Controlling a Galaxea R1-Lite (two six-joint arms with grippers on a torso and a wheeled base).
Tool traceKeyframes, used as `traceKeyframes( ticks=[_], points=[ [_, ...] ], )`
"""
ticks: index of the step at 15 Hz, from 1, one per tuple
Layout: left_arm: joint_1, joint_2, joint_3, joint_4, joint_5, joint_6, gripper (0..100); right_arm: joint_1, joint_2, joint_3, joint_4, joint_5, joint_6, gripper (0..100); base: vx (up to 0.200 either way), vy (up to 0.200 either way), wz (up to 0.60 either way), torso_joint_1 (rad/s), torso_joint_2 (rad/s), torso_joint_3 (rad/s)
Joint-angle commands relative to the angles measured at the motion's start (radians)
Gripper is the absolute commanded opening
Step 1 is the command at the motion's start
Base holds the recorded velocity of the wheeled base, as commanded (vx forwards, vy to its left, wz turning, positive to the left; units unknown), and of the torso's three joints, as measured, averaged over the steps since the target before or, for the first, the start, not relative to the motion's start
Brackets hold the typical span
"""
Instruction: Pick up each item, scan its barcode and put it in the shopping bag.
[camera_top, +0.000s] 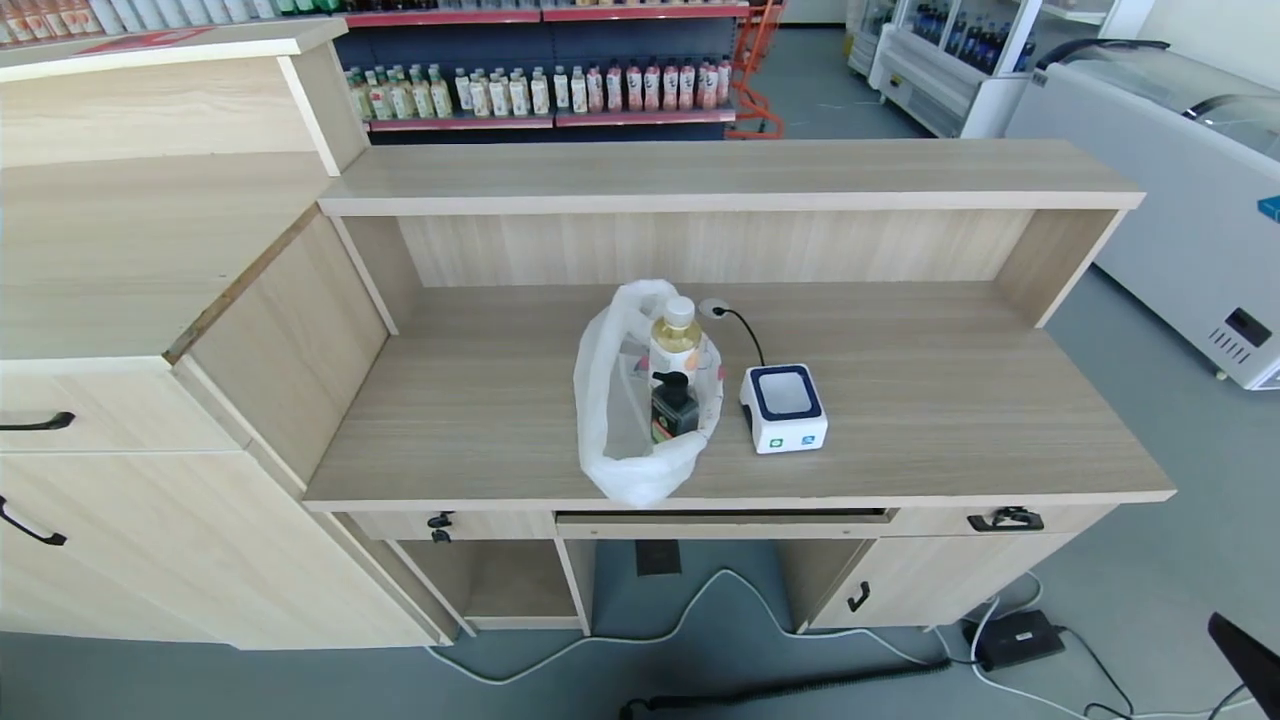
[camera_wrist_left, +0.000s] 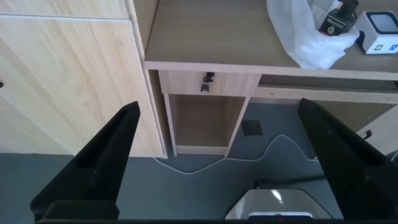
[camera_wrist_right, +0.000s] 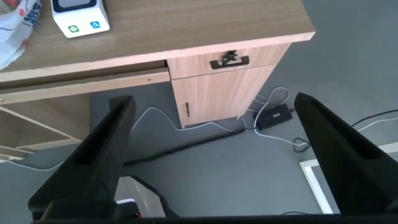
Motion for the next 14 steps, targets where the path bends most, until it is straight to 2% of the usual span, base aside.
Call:
traceKeyframes(
  ticks=[1, 3, 4, 6, 9, 11, 14],
  points=[
    [0.001, 0.0, 0.0, 0.0, 0.0, -0.001, 100, -0.023, -0.048, 0.0, 0.027, -0.002, -0.005, 100, 0.0, 0.0, 0.0, 0.0, 0.0, 0.0],
    [0.001, 0.0, 0.0, 0.0, 0.0, -0.001, 100, -0.025, -0.128, 0.0, 0.087, -0.005, -0.008, 100, 0.0, 0.0, 0.0, 0.0, 0.0, 0.0],
    [0.001, 0.0, 0.0, 0.0, 0.0, -0.001, 100, 0.0, -0.235, 0.0, 0.176, -0.055, -0.011, 100, 0.0, 0.0, 0.0, 0.0, 0.0, 0.0],
    [0.001, 0.0, 0.0, 0.0, 0.0, -0.001, 100, 0.104, -0.359, 0.0, 0.288, -0.215, -0.003, 100, 0.0, 0.0, 0.0, 0.0, 0.0, 0.0],
    [0.001, 0.0, 0.0, 0.0, 0.0, -0.002, 100, 0.282, -0.505, 0.0, 0.383, -0.333, 0.008, 100, 0.0, 0.0, 0.0, 0.0, 0.0, 0.0],
    [0.001, 0.0, 0.0, 0.0, 0.0, -0.001, 100, 0.365, -0.551, 0.0, 0.391, -0.336, 0.02, 100, 0.0, 0.0, 0.0, 0.0, 0.0, 0.0],
    [0.001, 0.0, 0.0, 0.0, 0.0, -0.001, 100, 0.367, -0.698, 0.0, 0.485, -0.299, 0.032, 100, 0.0, 0.0, 0.0, 0.0, 0.0, 0.0]
  ],
)
